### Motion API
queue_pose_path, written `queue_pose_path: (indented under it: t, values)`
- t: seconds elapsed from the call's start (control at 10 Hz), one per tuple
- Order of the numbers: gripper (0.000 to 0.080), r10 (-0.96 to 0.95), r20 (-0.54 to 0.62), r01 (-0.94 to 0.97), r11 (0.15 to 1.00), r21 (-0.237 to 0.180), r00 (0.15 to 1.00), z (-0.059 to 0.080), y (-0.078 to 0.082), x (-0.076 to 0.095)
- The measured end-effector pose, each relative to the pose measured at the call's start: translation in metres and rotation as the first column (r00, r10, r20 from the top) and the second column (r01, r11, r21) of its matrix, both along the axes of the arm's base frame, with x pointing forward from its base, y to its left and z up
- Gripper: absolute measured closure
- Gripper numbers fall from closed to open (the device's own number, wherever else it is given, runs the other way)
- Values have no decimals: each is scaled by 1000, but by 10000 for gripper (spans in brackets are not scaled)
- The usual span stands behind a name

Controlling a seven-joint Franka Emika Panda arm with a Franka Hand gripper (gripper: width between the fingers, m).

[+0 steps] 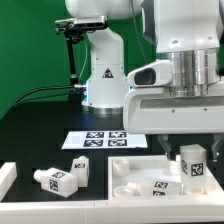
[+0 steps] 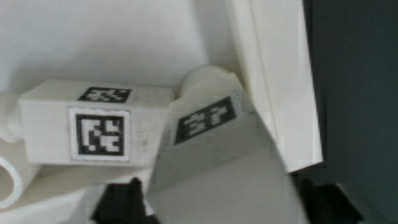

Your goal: Assemble one leg

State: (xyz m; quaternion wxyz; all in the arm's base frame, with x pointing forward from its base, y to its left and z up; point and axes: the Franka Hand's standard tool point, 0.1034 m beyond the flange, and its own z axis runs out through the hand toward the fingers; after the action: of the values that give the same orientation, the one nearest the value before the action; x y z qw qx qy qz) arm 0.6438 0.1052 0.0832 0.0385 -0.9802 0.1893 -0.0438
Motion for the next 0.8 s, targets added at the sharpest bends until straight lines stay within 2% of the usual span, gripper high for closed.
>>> queue_pose_path:
  t: [0.1,0.3,0.5,0.6,0.8]
  values:
    - [515,-86,-6,86,996,9,996,0,0,0]
    - [514,-262,-19,262,965,19,965,-1,1,-1]
    - [514,-482,-41,483,875,32,875,-2,-1,-1]
    - [514,-635,-61,638,769,40,770,-2,-1,-2]
    - [512,-878,-119,886,457,76,463,-3,-2,-5]
